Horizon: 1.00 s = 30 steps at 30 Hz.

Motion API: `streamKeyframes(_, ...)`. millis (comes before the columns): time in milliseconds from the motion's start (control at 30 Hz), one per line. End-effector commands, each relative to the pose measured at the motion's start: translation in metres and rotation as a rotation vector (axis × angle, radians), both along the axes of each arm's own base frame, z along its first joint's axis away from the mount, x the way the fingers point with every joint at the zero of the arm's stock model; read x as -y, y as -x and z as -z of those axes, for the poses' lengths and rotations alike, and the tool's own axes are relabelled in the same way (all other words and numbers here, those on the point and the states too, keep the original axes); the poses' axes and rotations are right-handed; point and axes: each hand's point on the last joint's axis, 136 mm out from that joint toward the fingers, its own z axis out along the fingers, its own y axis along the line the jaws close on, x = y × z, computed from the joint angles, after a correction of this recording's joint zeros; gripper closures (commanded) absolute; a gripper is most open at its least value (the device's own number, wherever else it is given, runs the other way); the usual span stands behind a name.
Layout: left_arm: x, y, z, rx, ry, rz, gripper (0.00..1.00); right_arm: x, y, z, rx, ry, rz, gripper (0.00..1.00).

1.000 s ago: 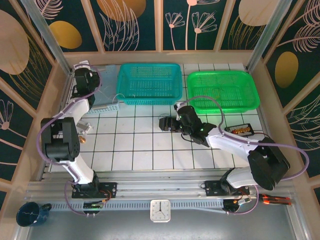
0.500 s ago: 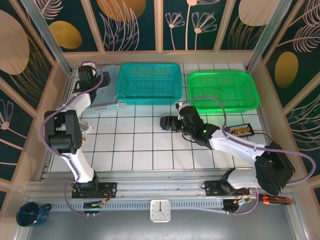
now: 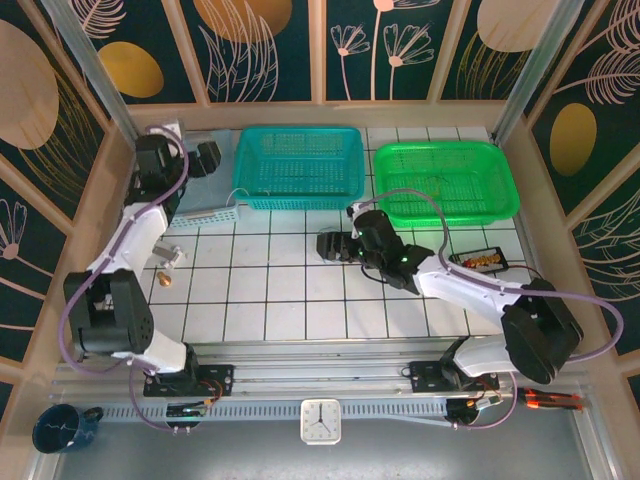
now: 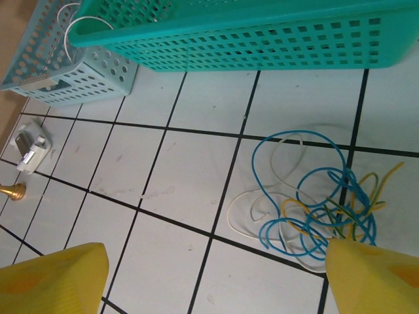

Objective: Untangle the cables

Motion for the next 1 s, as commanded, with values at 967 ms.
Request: streamKeyframes(967, 0.028, 0.022, 0.137, -0.303, -0.187, 0.040, 0.55, -0.009, -0.017, -0.021, 0.051, -0.105, -0.033, 0.14)
